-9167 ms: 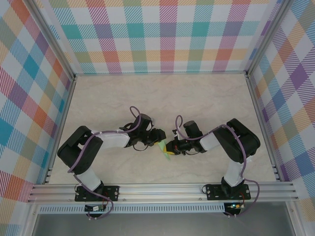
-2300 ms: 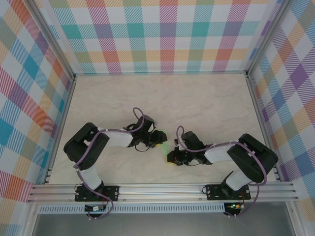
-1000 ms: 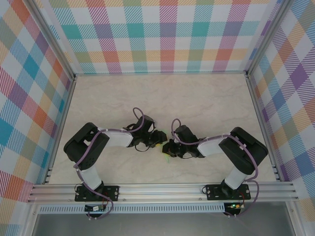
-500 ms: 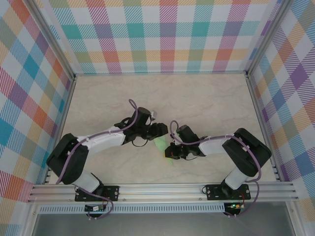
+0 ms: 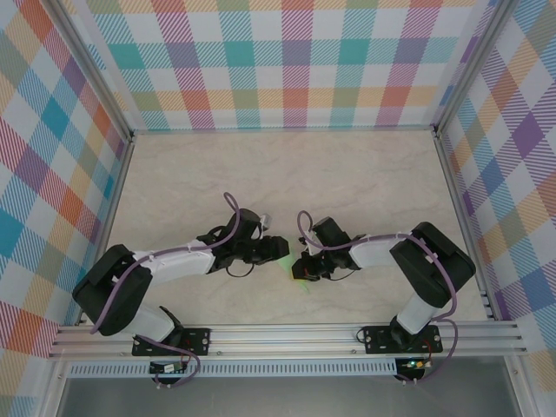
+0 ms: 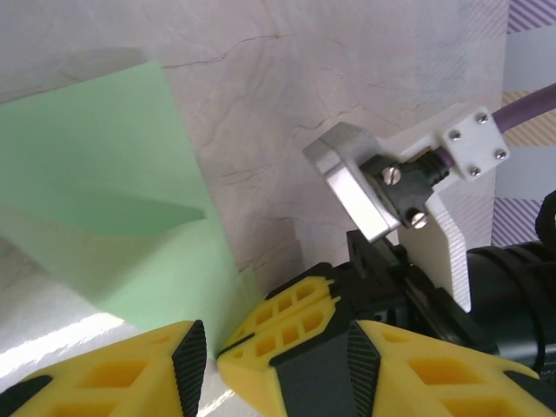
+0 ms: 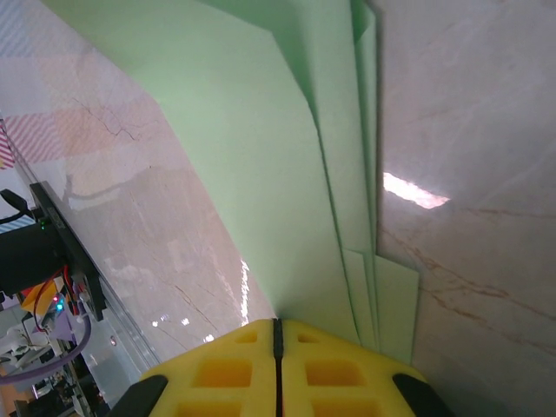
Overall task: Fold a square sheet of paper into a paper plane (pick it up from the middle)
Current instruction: Fold the wing for the fifth time at the center of the table.
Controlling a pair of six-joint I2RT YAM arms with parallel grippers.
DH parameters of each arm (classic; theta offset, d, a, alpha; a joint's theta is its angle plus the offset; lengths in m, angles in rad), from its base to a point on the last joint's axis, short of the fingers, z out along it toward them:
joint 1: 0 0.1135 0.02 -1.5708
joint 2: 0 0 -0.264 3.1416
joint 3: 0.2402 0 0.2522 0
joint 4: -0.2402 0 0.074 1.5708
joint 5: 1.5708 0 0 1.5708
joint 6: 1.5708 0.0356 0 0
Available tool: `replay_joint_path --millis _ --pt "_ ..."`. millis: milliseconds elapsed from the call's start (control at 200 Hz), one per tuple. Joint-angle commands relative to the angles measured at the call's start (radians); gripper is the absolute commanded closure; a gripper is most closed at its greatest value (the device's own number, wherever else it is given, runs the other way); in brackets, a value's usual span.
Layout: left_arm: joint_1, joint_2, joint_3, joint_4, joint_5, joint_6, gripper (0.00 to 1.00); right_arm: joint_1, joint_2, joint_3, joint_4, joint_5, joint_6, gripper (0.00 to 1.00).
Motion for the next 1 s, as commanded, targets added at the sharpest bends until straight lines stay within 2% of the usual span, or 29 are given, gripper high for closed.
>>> replay_joint_path --millis 0,160,465,695,1000 --pt "-0.012 0.052 0.027 0.071 -0.010 0.014 0.51 -0.003 0.029 -0.015 -0.119 0.031 -0.024 0.92" --pt "-0.013 0.111 0.033 0.099 -0.007 0.020 0.52 -0.004 0.036 -0.009 -0.121 0.028 -0.027 0.92" --pt "0.001 0.197 0.053 0.076 -0.086 0.077 0.52 -0.004 0.034 -0.017 -0.132 0.011 -0.037 0.92" --pt "0.059 0.210 0.038 0.062 -0.090 0.103 0.53 -0.004 0.033 -0.016 -0.157 0.006 -0.057 0.93" --pt "0.179 0.214 0.038 0.028 -0.037 0.156 0.53 -0.006 0.035 -0.015 -0.171 0.006 -0.061 0.93"
